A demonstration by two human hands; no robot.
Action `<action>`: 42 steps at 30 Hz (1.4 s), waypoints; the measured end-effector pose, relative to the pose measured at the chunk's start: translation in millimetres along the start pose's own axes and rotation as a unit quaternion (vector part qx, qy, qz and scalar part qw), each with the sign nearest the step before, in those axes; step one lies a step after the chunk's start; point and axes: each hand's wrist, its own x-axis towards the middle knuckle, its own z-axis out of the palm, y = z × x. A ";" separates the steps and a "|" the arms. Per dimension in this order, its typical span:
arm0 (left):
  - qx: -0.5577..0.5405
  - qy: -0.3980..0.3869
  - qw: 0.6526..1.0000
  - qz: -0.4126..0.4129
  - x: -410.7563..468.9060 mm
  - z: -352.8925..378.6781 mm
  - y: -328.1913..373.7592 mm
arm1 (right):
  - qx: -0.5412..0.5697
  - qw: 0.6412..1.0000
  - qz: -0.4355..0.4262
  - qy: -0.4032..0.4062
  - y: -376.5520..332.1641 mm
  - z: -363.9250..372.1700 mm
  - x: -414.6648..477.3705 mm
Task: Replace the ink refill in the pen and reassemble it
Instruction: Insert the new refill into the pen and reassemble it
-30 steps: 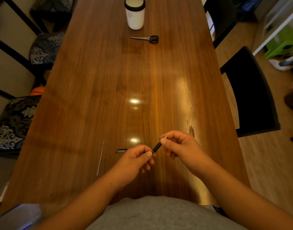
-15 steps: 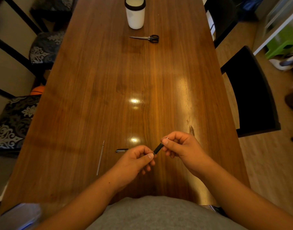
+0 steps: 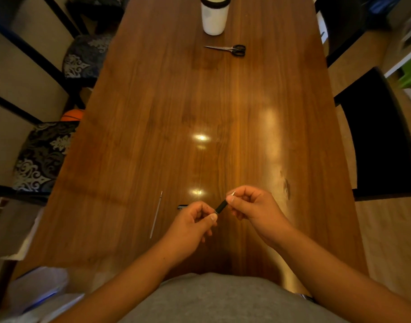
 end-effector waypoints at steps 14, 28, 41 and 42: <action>-0.020 0.111 0.987 -0.116 -11.0 -100.8 -53.0 | -0.495 0.868 -0.012 -0.027 64.3 54.9 59.0; -0.008 0.102 0.986 -0.129 -13.6 -128.1 -60.7 | -0.676 0.713 -0.148 -0.114 81.0 96.1 82.5; -0.007 0.045 0.995 -0.090 0.4 -82.1 -38.5 | -0.295 0.952 0.080 0.011 68.1 36.6 53.8; -0.006 0.037 0.996 -0.086 2.1 -74.8 -35.2 | -0.226 0.969 0.089 0.039 62.3 27.8 49.3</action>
